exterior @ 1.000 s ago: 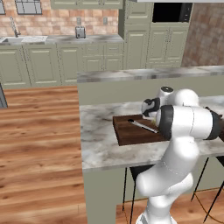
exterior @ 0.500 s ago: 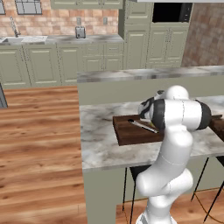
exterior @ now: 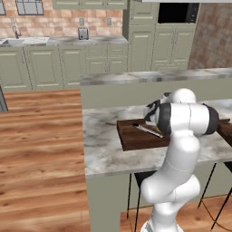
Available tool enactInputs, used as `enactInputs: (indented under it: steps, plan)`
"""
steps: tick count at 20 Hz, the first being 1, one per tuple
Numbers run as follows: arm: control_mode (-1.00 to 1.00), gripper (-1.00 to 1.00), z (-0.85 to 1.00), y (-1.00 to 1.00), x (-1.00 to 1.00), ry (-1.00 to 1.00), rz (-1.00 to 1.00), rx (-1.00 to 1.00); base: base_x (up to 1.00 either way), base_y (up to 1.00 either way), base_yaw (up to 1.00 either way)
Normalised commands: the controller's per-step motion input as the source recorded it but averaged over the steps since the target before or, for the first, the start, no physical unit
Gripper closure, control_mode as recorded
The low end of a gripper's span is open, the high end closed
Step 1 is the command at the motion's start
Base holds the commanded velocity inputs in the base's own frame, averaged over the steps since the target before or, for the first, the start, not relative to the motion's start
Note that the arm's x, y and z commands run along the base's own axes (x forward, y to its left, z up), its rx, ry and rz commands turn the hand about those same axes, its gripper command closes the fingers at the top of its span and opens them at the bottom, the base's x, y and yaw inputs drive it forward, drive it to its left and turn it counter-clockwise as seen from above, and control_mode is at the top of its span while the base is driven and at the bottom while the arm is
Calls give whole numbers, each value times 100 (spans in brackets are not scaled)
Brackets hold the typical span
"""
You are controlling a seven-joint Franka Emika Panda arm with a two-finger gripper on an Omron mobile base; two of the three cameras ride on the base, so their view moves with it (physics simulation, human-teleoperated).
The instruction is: Gather the tomato and lemon from the fridge and place them on a tray on the dining counter. Then gather the steaks from the fridge and place them on the other tray.
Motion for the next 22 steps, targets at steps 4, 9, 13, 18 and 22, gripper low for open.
enactInputs:
  steps: [4, 9, 13, 18, 22]
  plan:
    - [-100, -100, 23, 0, -49, 0, -3, 1, 0, 0, 0]
    - [-100, -100, 65, 0, -55, -5, -1, 0, 0, 0, 0]
    - [-100, -100, 97, 11, -61, -13, 0, -2, 0, 0, 0]
    - [-100, -100, 81, 44, -81, -10, 0, -2, 0, 0, 0]
    - [-100, -100, 54, 74, -82, -3, 0, -4, 0, 0, 0]
